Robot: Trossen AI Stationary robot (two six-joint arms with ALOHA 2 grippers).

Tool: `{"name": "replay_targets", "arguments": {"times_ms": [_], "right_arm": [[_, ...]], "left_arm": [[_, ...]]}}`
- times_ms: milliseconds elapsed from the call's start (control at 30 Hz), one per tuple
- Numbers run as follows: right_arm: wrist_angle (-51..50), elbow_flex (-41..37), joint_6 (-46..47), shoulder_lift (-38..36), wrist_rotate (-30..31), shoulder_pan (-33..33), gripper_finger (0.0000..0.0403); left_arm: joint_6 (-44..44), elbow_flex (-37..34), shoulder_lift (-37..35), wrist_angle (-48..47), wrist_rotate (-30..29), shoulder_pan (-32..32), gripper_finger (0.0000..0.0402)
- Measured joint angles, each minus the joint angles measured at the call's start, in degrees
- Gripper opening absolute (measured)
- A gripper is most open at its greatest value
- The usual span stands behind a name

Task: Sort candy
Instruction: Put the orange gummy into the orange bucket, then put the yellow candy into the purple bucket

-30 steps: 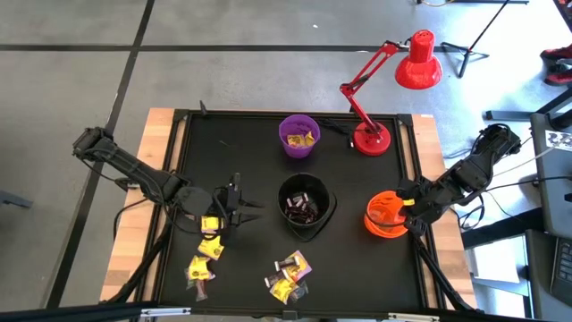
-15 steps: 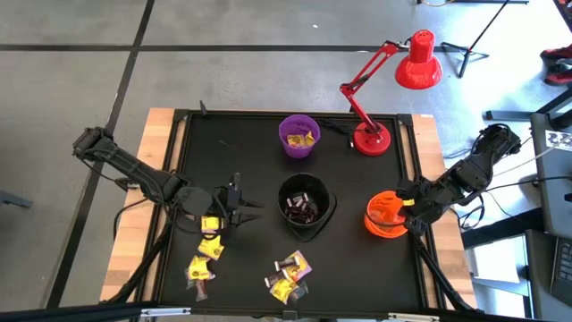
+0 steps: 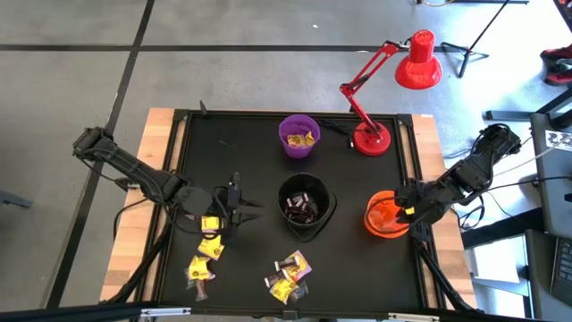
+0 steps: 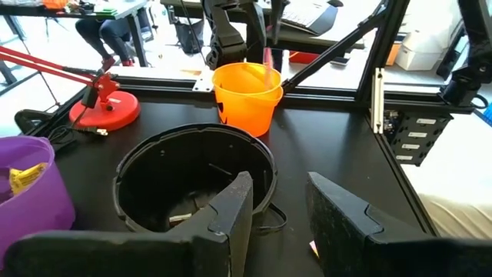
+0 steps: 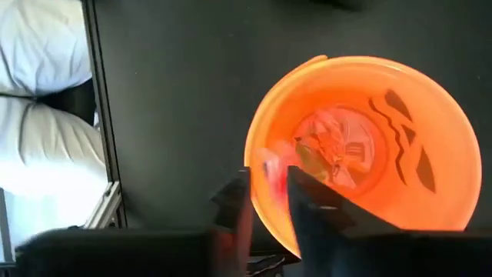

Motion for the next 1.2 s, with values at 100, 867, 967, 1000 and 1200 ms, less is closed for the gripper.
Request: {"name": "replay_targets", "arguments": {"times_ms": [100,867,967,1000,1200], "right_arm": [[0.16,0.0,-1.29,0.12,0.0,0.0,0.0137],[0.38,0.0,-1.34,0.16,-1.01,0.0,0.0279],[0.38,0.0,-1.34,0.14,-1.01,0.0,0.0279],[0.4,0.0,-1.34,0.14,-1.01,-0.01,0.0278],[0.43,0.0,-1.36,0.14,-0.82,0.0,0.0278]], "left_arm": [[0.0,0.0,0.0,-0.02,-0.11,0.02,0.0112],[-36.03,-0.12,-0.31,-48.84,16.32,2.38,0.0112],[-37.06,-1.29,-0.33,-49.46,17.18,2.4,0.0112],[-37.07,-1.87,-0.32,-49.52,17.99,2.4,0.0112],[-37.11,-7.47,-0.33,-48.66,21.84,2.38,0.0126]]}}
